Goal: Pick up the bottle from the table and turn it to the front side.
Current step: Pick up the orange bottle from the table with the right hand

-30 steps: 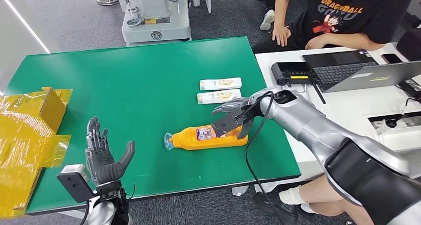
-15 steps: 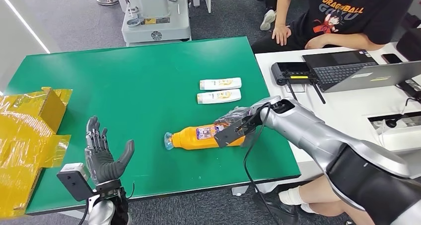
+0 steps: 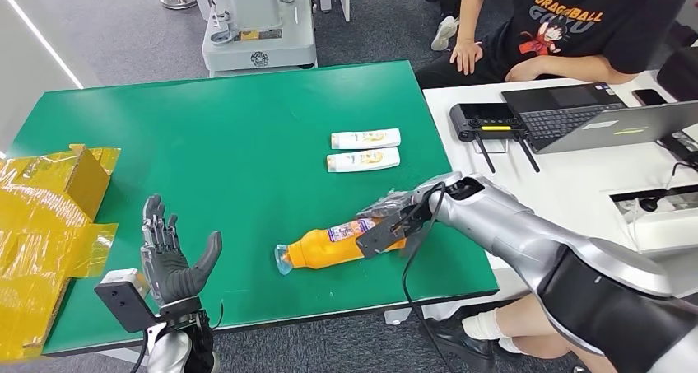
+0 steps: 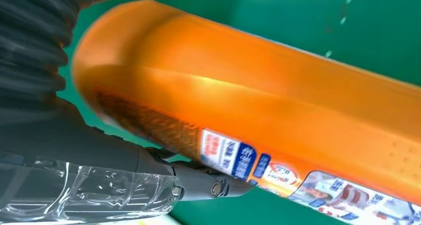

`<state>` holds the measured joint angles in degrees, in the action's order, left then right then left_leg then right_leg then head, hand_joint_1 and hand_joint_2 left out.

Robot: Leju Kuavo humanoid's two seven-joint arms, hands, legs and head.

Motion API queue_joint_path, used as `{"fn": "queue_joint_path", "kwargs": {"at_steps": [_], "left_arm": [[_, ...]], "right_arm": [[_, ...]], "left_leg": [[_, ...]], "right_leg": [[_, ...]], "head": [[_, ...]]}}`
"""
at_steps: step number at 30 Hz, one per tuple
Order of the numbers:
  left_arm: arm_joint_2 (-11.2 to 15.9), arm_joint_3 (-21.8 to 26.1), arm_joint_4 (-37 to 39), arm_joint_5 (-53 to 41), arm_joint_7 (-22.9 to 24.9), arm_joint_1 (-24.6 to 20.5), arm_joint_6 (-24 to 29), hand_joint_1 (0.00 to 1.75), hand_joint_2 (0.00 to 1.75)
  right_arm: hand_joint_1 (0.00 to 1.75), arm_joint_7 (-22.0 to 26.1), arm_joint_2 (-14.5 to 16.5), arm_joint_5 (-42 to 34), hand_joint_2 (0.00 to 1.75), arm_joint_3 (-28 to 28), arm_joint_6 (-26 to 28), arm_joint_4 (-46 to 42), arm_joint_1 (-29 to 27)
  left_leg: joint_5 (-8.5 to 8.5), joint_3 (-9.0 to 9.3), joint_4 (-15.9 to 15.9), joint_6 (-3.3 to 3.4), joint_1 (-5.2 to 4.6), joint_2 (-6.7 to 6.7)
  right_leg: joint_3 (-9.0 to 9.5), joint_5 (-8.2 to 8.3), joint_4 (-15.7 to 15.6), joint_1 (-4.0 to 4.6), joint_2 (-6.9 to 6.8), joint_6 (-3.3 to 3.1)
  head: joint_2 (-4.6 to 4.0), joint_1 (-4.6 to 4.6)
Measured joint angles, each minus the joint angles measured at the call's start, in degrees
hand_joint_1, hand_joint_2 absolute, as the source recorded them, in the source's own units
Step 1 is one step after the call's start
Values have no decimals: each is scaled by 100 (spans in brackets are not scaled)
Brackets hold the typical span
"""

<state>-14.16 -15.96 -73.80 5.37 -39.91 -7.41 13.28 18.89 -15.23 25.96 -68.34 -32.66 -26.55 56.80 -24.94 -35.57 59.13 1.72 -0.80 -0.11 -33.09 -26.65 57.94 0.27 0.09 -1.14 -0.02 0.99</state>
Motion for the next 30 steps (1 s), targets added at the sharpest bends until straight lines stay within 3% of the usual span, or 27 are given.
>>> {"fn": "queue_joint_path", "kwargs": {"at_steps": [17,21,30], "left_arm": [[10,0,23,31,0,-57,14,0,175],[13,0,23,28,-2,-55,24,0,175],[36,0,20,13,-7,-12,51,0,175]], "right_arm": [[0,22,98,8,175,-152,346,47,-182],[172,-23,129,9,175,-178,616,47,-196],[175,-28,314,-86,175,-121,1537,92,-337]], "left_leg": [[2,3,0,-2,0,3],[2,2,-1,-2,0,4],[5,3,-1,-5,2,5]], "right_leg": [[2,3,1,0,3,2],[2,3,1,0,4,2],[2,4,1,1,7,3]], "head": [[0,-1],[0,-1],[0,-1]]}}
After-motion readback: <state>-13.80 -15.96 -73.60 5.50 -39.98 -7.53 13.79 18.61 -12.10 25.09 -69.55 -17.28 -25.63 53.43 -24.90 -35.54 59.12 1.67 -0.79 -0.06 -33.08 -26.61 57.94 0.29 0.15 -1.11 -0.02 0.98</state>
